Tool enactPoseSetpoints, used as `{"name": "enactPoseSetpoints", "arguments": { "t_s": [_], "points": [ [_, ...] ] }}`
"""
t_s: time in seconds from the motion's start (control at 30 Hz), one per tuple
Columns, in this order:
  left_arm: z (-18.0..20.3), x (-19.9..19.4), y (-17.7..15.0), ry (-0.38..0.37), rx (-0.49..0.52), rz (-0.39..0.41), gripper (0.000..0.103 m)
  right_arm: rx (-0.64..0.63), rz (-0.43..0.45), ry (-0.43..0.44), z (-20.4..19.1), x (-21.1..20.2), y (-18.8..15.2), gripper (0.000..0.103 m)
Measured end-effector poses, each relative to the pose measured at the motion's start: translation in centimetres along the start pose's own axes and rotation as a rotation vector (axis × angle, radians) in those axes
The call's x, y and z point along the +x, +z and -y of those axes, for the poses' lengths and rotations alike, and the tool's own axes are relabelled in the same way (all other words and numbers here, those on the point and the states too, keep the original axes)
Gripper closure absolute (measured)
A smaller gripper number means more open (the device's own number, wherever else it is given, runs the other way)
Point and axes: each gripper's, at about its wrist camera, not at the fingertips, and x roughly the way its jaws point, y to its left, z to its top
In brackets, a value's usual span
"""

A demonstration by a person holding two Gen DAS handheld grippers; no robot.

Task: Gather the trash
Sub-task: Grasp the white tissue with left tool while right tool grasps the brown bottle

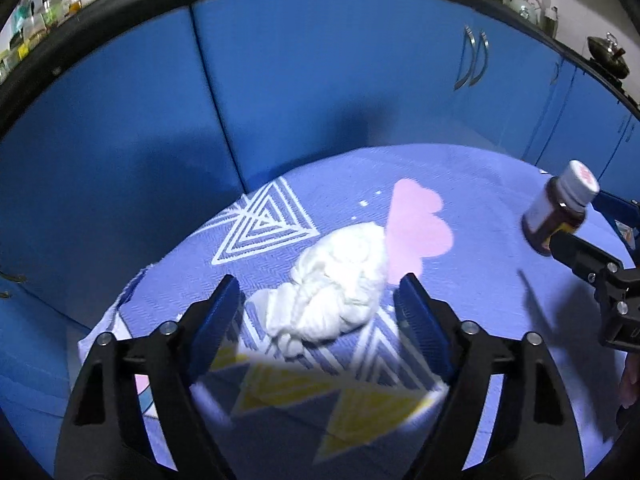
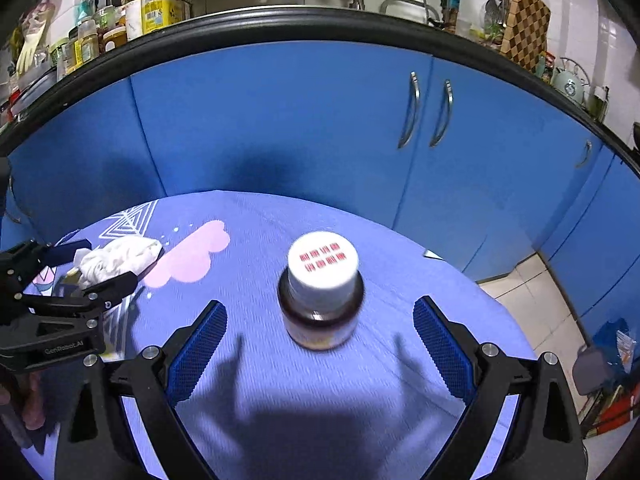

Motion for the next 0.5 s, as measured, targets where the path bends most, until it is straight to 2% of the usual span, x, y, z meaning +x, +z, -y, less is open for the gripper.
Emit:
{"name": "enactPoseSetpoints", "arguments": {
  "t_s": [0.07, 0.13, 0.2, 0.37, 0.5],
  "points": [
    [-0.2, 0.5, 0.0, -0.018, -0.006, -0.015, 0.029, -0.005, -0.004, 0.002, -0.2, 0.6, 0.2, 0.012],
    [-0.2, 0.4, 0.2, -0.025, -0.006, -0.006, 0.035, -0.004, -0.009, 0.008, -0.3, 1.0, 0.3, 0.018],
    [-0.2, 0.4, 0.2, -0.027, -0.002, -0.003, 0.039, -0.004, -0.022, 0.016, -0.3, 1.3, 0.2, 0.033],
    [-0.1, -0.2, -0.1, -0.043, -0.010, 0.008, 0.064, -0.026, -0.021, 0.022, -0.6, 1.0, -0.2, 0.060],
    [0.2, -0.7, -0.5, -0.047, -0.013, 0.012, 0.068, -0.048, -0.004, 0.020, -0.9, -0.1, -0.8, 0.060]
  ]
}}
